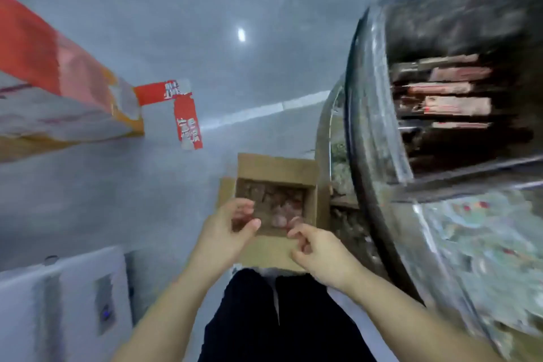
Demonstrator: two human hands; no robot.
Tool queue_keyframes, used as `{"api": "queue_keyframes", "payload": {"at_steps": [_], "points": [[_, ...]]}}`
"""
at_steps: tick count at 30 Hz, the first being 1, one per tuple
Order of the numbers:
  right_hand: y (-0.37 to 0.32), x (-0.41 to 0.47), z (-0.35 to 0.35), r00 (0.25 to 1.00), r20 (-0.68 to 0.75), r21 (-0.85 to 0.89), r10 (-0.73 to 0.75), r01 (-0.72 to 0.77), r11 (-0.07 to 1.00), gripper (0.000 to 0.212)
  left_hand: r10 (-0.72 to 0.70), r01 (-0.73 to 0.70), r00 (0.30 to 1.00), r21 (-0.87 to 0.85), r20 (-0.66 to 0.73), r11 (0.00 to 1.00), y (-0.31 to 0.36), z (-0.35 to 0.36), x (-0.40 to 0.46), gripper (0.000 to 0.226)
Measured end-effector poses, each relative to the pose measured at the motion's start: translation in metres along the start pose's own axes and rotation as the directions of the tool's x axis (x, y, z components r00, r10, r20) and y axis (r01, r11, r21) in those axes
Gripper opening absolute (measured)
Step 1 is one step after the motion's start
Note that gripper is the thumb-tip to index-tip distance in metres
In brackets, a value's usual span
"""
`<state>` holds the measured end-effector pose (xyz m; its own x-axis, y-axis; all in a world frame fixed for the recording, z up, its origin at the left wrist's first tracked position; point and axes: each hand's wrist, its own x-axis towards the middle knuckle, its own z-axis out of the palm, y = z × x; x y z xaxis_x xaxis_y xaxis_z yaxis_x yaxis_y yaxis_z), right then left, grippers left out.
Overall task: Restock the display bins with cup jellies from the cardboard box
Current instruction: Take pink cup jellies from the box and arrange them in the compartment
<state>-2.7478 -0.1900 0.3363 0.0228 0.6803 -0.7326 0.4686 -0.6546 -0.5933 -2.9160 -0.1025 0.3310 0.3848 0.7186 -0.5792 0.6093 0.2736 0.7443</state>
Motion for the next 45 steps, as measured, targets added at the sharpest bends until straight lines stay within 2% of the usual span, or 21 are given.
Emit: {"api": "queue_keyframes", "payload": {"at_steps": [4, 6, 9, 11, 13, 15, 17, 19, 21, 23, 25, 27, 29, 31, 32, 34, 36, 38, 41, 43, 45], "points": [[0.083, 0.114, 0.065, 0.974, 0.088, -0.232, 0.208, -0.183, 0.955, 0.032, -0.180, 0.160, 0.976, 0.158, 0.120, 0.974, -0.115, 0.030, 0.066, 0.034], [0.120, 0.171, 0.086, 0.967, 0.101, -0.371, 0.236, -0.183, 0.910, 0.036, -0.222, 0.176, 0.953, 0.217, 0.208, 0.960, -0.159, 0.049, 0.105, 0.045], [0.169, 0.251, 0.104, 0.964, 0.061, -0.414, 0.259, -0.212, 0.885, 0.031, -0.321, 0.260, 0.901, 0.228, 0.293, 0.938, -0.213, 0.081, 0.172, 0.058], [0.198, 0.295, 0.113, 0.966, -0.002, -0.389, 0.257, -0.238, 0.890, 0.033, -0.413, 0.340, 0.882, 0.302, 0.227, 0.891, -0.249, 0.102, 0.215, 0.055], [0.224, 0.332, 0.122, 0.965, -0.024, -0.400, 0.263, -0.250, 0.882, 0.050, -0.510, 0.406, 0.843, 0.419, 0.171, 0.812, -0.284, 0.122, 0.250, 0.041], [0.243, 0.355, 0.132, 0.952, 0.018, -0.468, 0.305, -0.262, 0.844, 0.068, -0.588, 0.434, 0.790, 0.519, 0.174, 0.737, -0.314, 0.142, 0.274, 0.039], [0.257, 0.369, 0.143, 0.949, 0.082, -0.529, 0.304, -0.217, 0.820, 0.073, -0.635, 0.396, 0.753, 0.655, 0.169, 0.644, -0.339, 0.156, 0.287, 0.049], [0.267, 0.378, 0.151, 0.963, 0.090, -0.582, 0.254, -0.156, 0.798, 0.068, -0.644, 0.333, 0.753, 0.767, 0.134, 0.549, -0.355, 0.166, 0.296, 0.060], [0.275, 0.385, 0.155, 0.980, 0.038, -0.654, 0.197, -0.124, 0.747, 0.062, -0.655, 0.360, 0.752, 0.790, 0.070, 0.497, -0.365, 0.170, 0.305, 0.064], [0.279, 0.390, 0.157, 0.991, 0.027, -0.698, 0.132, -0.076, 0.712, 0.061, -0.598, 0.359, 0.801, 0.778, 0.027, 0.516, -0.369, 0.172, 0.312, 0.048], [0.280, 0.393, 0.154, 0.994, 0.035, -0.687, 0.101, -0.049, 0.725, 0.059, -0.556, 0.362, 0.831, 0.753, 0.006, 0.550, -0.369, 0.173, 0.316, 0.039], [0.275, 0.390, 0.149, 0.993, 0.003, -0.617, 0.117, -0.090, 0.782, 0.049, -0.559, 0.399, 0.829, 0.686, 0.014, 0.609, -0.363, 0.169, 0.312, 0.047], [0.267, 0.380, 0.144, 0.985, -0.111, -0.409, 0.136, -0.170, 0.896, 0.035, -0.576, 0.465, 0.814, 0.508, 0.076, 0.725, -0.350, 0.162, 0.299, 0.057], [0.250, 0.359, 0.138, 0.962, -0.189, -0.005, 0.198, -0.203, 0.979, 0.025, -0.543, 0.525, 0.828, 0.149, 0.139, 0.838, -0.330, 0.151, 0.278, 0.053], [0.238, 0.343, 0.135, 0.952, -0.184, 0.223, 0.244, -0.201, 0.954, 0.025, -0.519, 0.533, 0.837, -0.045, 0.174, 0.845, -0.315, 0.143, 0.263, 0.047], [0.208, 0.307, 0.124, 0.949, -0.109, 0.581, 0.295, -0.180, 0.793, 0.030, -0.454, 0.511, 0.858, -0.306, 0.240, 0.804, -0.280, 0.125, 0.228, 0.039], [0.170, 0.263, 0.110, 0.971, -0.020, 0.782, 0.239, -0.133, 0.609, 0.029, -0.362, 0.446, 0.894, -0.441, 0.264, 0.779, -0.238, 0.100, 0.188, 0.041], [0.126, 0.213, 0.090, 0.992, 0.005, 0.875, 0.125, -0.065, 0.480, 0.025, -0.231, 0.336, 0.938, -0.516, 0.258, 0.788, -0.192, 0.072, 0.148, 0.049], [0.054, 0.131, 0.049, 0.997, -0.059, 0.956, -0.052, 0.071, 0.285, 0.025, -0.076, 0.178, 0.976, -0.553, 0.202, 0.814, -0.111, 0.028, 0.088, 0.062], [0.008, 0.074, 0.019, 0.983, -0.110, 0.979, -0.146, 0.133, 0.157, 0.031, 0.038, 0.064, 0.983, -0.530, 0.180, 0.846, -0.055, 0.005, 0.054, 0.060], [-0.033, 0.017, -0.009, 0.956, -0.184, 0.969, -0.228, 0.215, 0.120, 0.036, 0.155, -0.076, 0.980, -0.488, 0.124, 0.870, 0.005, -0.014, 0.021, 0.053]]}}
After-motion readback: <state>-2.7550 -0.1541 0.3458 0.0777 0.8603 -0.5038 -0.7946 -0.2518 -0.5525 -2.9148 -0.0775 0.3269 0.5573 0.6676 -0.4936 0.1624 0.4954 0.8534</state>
